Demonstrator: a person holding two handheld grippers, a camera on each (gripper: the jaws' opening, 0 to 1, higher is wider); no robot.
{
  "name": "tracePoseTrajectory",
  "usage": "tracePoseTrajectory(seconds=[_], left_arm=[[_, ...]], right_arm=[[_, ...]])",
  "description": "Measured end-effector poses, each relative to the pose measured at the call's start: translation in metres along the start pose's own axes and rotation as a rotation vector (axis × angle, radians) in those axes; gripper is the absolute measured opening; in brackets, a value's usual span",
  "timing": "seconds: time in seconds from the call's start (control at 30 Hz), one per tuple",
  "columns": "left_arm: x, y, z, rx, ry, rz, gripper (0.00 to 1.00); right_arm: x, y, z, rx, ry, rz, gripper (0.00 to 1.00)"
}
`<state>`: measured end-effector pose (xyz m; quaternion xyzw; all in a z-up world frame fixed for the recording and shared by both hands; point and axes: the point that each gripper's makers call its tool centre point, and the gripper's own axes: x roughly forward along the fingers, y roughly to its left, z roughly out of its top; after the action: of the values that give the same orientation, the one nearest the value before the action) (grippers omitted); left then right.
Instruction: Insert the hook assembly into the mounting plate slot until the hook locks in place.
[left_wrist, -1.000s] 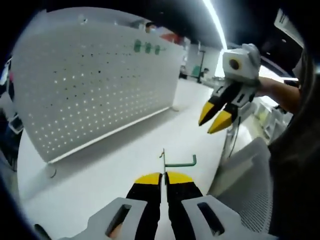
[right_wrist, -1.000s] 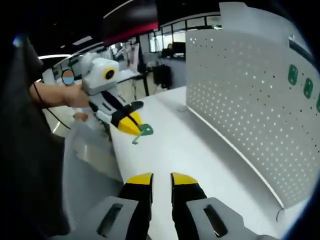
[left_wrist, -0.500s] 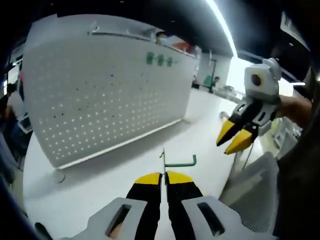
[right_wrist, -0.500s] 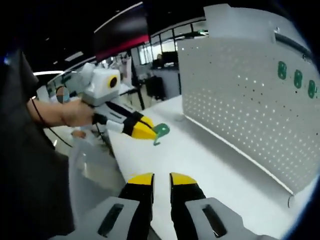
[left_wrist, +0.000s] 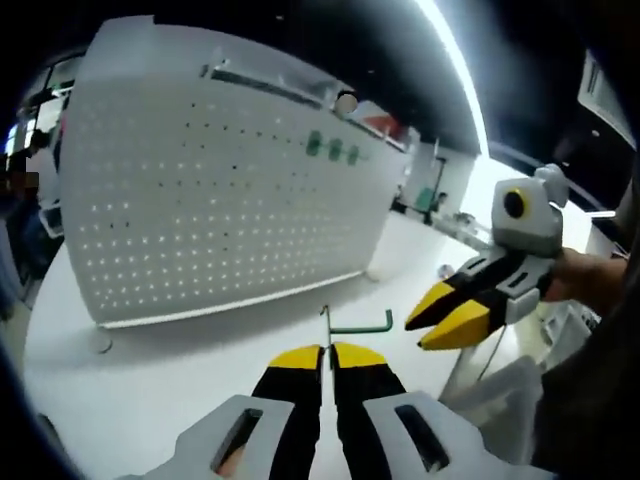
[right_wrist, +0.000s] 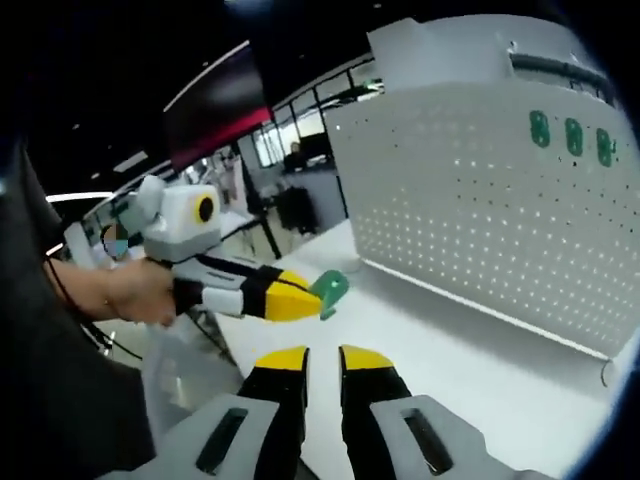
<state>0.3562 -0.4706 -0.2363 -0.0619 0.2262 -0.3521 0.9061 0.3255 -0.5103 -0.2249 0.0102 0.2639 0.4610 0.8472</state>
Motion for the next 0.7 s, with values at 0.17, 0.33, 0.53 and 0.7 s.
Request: tracePoseTrajectory(seconds=[0.17, 0.33, 0.53, 0.7], left_arm=[[0.001, -0.002, -0.003, 0.033, 0.014, 0.016, 0.02], [0.001, -0.004, -0.003, 0.030, 0.007, 0.010, 0.02], [0.005, -0.010, -0.002, 0.009, 0.000, -0.011, 0.02], [0.007, -0.015, -0.001, 0.013, -0.008, -0.022, 0.02]], right_arm=[[0.006, 0.001, 0.001, 0.010, -0.013, -0.013, 0.10], [0.010, -0.001, 0.006, 0.083, -0.061, -0.017, 0.10], [0.013, -0.004, 0.006, 0.175, -0.087, 0.000, 0.10], [0.015, -0.007, 0.009, 0.227, -0.117, -0.003, 0.09]])
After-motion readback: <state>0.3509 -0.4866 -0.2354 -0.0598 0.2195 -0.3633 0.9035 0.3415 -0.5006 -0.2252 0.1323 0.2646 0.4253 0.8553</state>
